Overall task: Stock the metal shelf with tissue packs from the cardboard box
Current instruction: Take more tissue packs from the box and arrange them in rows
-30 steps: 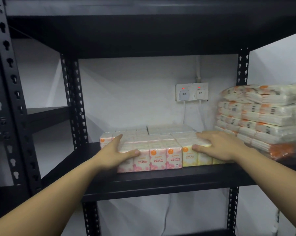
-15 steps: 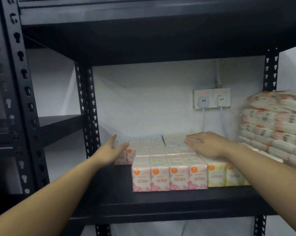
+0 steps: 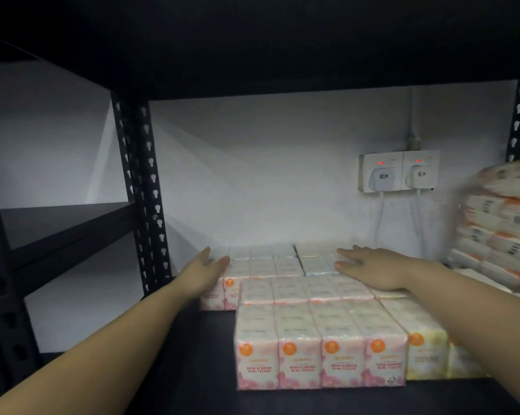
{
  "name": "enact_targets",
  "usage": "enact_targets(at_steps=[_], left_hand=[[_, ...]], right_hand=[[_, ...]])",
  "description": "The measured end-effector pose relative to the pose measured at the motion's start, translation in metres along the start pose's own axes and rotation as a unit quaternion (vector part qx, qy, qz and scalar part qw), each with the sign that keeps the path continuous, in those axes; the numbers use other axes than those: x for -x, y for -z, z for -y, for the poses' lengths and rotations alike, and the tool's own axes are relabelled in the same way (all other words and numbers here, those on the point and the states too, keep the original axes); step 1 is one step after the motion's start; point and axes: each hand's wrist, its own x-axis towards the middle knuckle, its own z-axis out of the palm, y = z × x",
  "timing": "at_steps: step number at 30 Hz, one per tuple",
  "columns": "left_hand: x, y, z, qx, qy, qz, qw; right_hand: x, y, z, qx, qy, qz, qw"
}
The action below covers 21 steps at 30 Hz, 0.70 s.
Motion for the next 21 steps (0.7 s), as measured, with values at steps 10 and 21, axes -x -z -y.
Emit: enact_targets(at_steps=[10, 21], left_hand=[[0.010, -0.008, -0.010, 0.040, -0.014, 0.014, 0.999], [0.009, -0.026, -0.017, 0.095, 0.003, 0.031, 0.995]], right_hand=[[-0.002, 0.009, 0.000, 0.021, -0.014, 0.022, 0.999], [-0.002, 0.009, -0.008, 0.028, -0.041, 0.036, 0.998]])
